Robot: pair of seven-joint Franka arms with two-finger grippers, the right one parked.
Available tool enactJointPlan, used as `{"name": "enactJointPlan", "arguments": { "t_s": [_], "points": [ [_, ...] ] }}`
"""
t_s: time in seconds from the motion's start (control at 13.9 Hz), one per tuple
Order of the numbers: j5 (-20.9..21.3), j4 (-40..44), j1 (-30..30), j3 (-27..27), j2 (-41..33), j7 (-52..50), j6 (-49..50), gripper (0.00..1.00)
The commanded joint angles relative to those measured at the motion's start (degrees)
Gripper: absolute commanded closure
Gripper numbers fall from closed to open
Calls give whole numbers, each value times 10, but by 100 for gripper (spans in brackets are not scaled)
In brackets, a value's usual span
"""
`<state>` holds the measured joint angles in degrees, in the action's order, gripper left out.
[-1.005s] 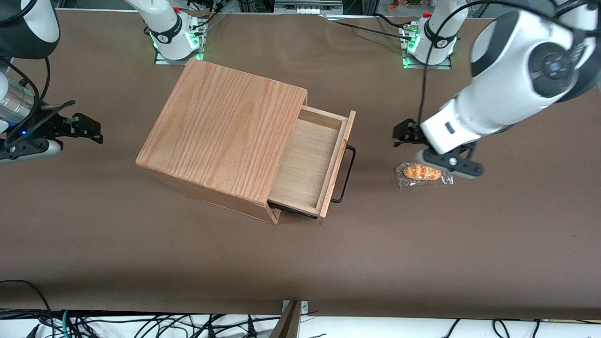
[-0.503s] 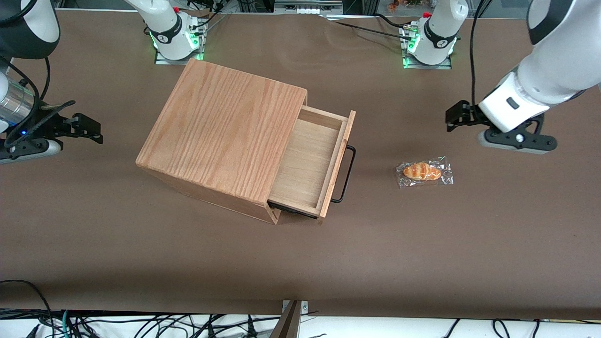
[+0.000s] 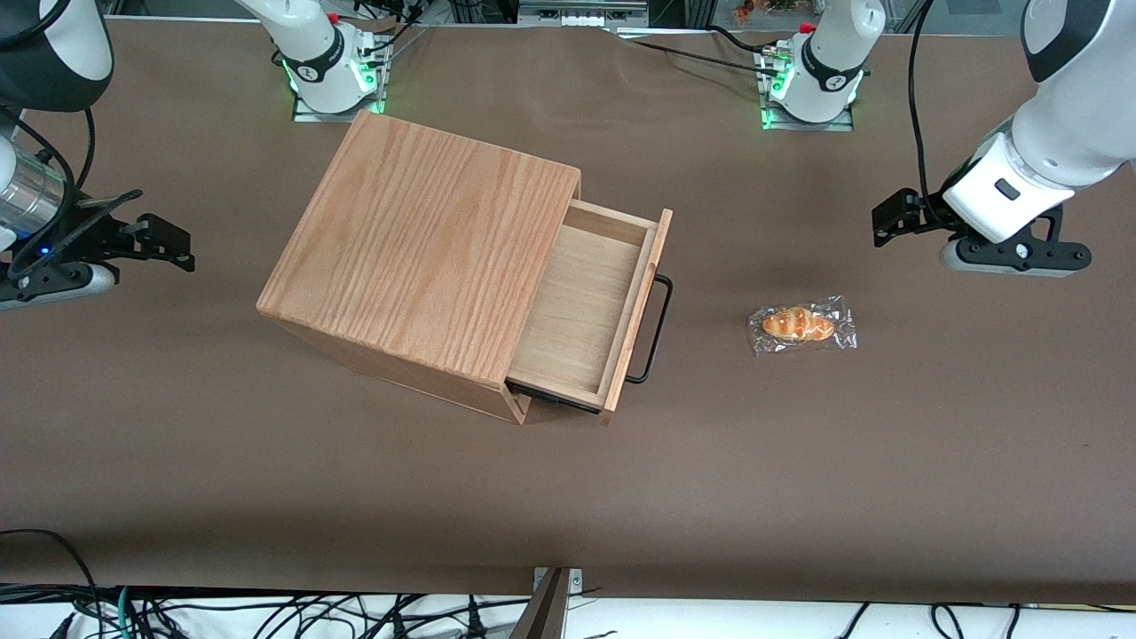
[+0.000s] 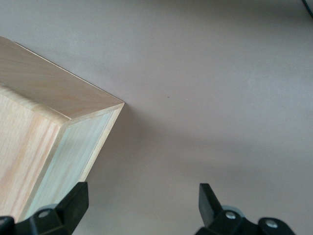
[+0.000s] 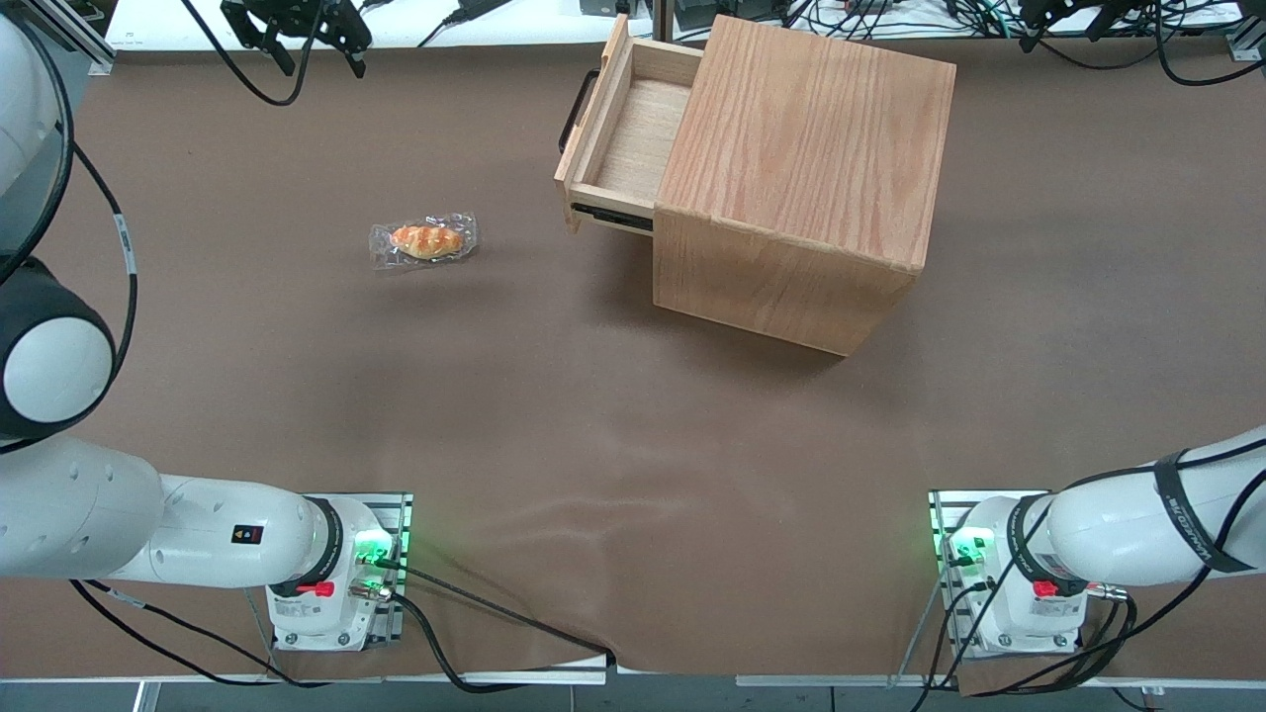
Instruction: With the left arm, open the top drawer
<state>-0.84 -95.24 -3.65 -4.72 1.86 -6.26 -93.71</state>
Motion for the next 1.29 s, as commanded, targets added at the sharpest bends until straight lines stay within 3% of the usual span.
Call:
{"name": "enactJointPlan", "arguments": {
  "t_s": [0.0,1.22],
  "points": [
    [-4,-35,12,-7,-33,10,-14,0],
    [-4,-16,23,-18,-21,9,-10,0]
  ]
}}
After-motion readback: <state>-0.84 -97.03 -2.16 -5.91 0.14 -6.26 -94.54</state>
